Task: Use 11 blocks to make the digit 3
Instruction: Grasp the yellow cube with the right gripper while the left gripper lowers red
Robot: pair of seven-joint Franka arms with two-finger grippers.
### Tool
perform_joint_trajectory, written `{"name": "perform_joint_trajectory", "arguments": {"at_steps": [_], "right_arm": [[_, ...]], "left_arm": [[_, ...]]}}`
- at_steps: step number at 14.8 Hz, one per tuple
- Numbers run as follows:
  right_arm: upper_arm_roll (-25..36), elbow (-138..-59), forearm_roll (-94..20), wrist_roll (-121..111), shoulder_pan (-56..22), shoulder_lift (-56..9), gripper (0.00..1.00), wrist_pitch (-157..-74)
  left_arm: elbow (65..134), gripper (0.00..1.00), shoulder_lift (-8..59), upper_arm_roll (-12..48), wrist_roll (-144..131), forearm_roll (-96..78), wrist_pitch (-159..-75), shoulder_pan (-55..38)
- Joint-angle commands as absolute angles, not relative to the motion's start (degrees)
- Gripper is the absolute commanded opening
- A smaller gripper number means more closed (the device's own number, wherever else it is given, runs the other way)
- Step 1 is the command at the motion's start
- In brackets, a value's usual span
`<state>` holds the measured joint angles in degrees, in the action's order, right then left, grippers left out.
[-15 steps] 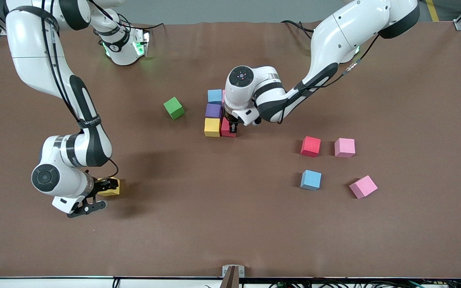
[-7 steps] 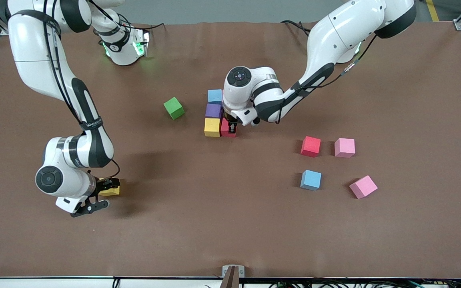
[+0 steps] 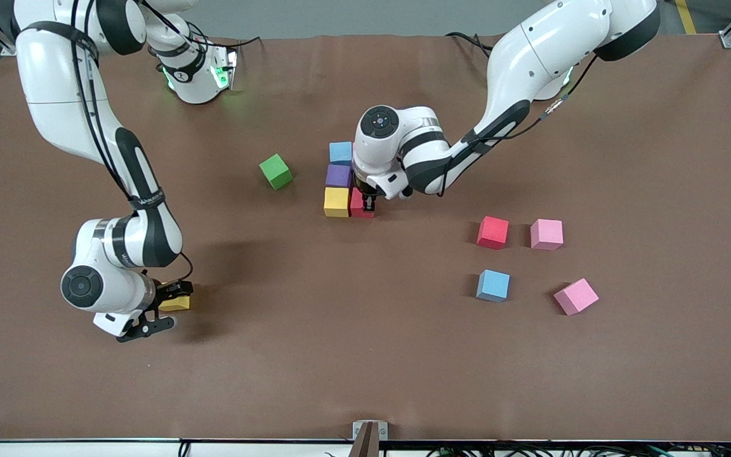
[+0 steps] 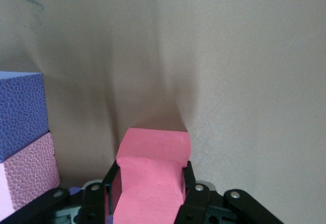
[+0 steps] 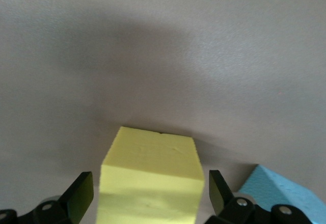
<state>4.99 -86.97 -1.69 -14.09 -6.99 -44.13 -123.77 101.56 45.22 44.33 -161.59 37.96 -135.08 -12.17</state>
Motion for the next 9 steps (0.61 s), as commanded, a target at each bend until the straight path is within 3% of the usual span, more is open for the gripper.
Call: {"name": "perform_joint_trajectory", "arguments": {"at_steps": [1,9], "right_arm": [[4.39,-88.77,-3.60,-13.98,-5.89,-43.07,0.99,-123.75],[4.39,-88.77,-3.60,-13.45,-5.98,-42.80,0.92,-122.96]], "left_arm": [[101.34,0.40,45.35,43.86,-179.02,40.34,-135.62,-13.62],[101.34,0.40,45.26,43.86,-181.40,40.17,-135.53,-14.77]]}}
